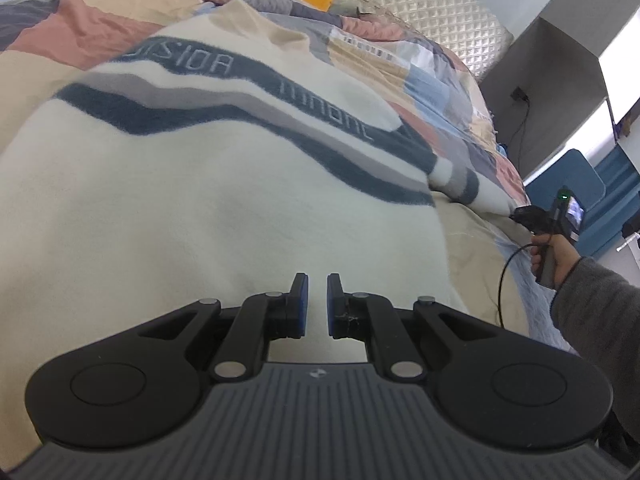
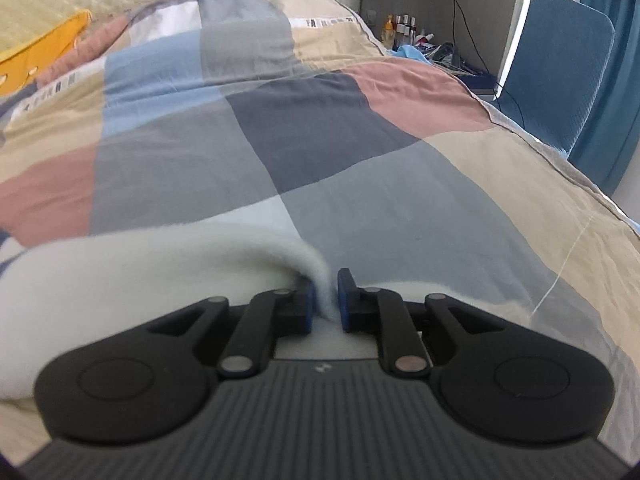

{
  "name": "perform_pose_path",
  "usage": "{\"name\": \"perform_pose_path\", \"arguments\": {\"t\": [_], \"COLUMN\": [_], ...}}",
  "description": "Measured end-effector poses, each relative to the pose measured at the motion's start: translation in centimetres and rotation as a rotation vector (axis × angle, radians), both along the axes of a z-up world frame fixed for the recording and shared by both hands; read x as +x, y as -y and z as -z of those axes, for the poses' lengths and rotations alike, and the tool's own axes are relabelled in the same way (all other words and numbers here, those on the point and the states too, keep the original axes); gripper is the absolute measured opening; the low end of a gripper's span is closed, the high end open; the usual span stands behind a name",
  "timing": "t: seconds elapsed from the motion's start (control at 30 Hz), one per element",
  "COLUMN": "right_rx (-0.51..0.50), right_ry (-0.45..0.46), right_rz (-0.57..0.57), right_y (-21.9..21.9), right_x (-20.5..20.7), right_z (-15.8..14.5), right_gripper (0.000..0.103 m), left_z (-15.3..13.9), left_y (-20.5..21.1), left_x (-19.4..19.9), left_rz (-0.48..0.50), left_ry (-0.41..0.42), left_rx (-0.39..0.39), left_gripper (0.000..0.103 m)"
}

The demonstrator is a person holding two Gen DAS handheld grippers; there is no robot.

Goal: Fold large clothes

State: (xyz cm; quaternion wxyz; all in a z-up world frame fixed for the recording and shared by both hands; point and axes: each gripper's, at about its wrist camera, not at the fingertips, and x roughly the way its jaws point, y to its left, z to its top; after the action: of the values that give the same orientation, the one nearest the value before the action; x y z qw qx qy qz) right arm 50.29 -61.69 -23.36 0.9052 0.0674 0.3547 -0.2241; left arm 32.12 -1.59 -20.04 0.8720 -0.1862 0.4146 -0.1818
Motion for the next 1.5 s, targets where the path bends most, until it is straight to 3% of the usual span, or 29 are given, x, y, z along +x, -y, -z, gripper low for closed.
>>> {"name": "perform_pose_path", "arguments": {"t": [0.13,0.23,0.43,0.53,0.6,0.73,0.9,1.03,1.13,1.27,1.4,1.5], "right_rx": [0.037,0.067,0.057,0.067,0.08,0.132,0.234,0.257,0.172,0.191,0.203,0.224], "right_ry": [0.032,0.061,0.164,0.205,0.224,0.262,0.305,0.329,0.361,0.268,0.228,0.215], "right_rz": [0.057,0.055,-0.033,-0.102,-0.145,-0.249,-0.391,-0.499,-0.588,-0.674,-0.681,-0.662], "right_y": [0.0,-1.4,-7.3,-11.7,-14.7,-21.9,-30.6,-36.0,-39.2,-40.6,-40.5,-41.2], "right_x": [-0.6,-2.1,-6.9,-9.4,-10.8,-13.5,-16.8,-19.3,-21.9,-23.2,-22.7,-22.5], "right_z": [-1.6,-3.5,-8.5,-11.2,-12.9,-16.2,-18.7,-18.5,-16.5,-11.9,-10.0,-8.9], "right_gripper": [0.044,0.051,0.055,0.055,0.055,0.055,0.055,0.055,0.055,0.055,0.055,0.055], "left_z": [0.1,-0.1,-1.2,-2.3,-3.5,-5.4,-6.1,-5.8,-5.7,-5.4,-4.7,-4.5], "left_y": [0.2,-0.3,-2.9,-4.6,-5.2,-5.3,-6.2,-7.6,-8.2,-8.8,-9.4,-9.8], "left_x": [-0.2,-0.6,-1.5,-2.6,-3.7,-5.8,-7.4,-8.3,-8.5,-8.1,-6.9,-5.9], "left_rz": [0.004,-0.025,-0.139,-0.204,-0.205,-0.197,-0.204,-0.24,-0.266,-0.306,-0.344,-0.368], "left_ry": [0.016,0.021,0.056,0.059,0.089,0.161,0.17,0.156,0.152,0.144,0.134,0.161], "left_rx": [0.043,0.056,0.027,-0.03,-0.063,-0.028,-0.056,-0.076,-0.071,-0.061,0.001,0.137], "left_gripper": [0.009,0.009,0.009,0.009,0.009,0.009,0.009,0.009,0.009,0.009,0.009,0.009]}}
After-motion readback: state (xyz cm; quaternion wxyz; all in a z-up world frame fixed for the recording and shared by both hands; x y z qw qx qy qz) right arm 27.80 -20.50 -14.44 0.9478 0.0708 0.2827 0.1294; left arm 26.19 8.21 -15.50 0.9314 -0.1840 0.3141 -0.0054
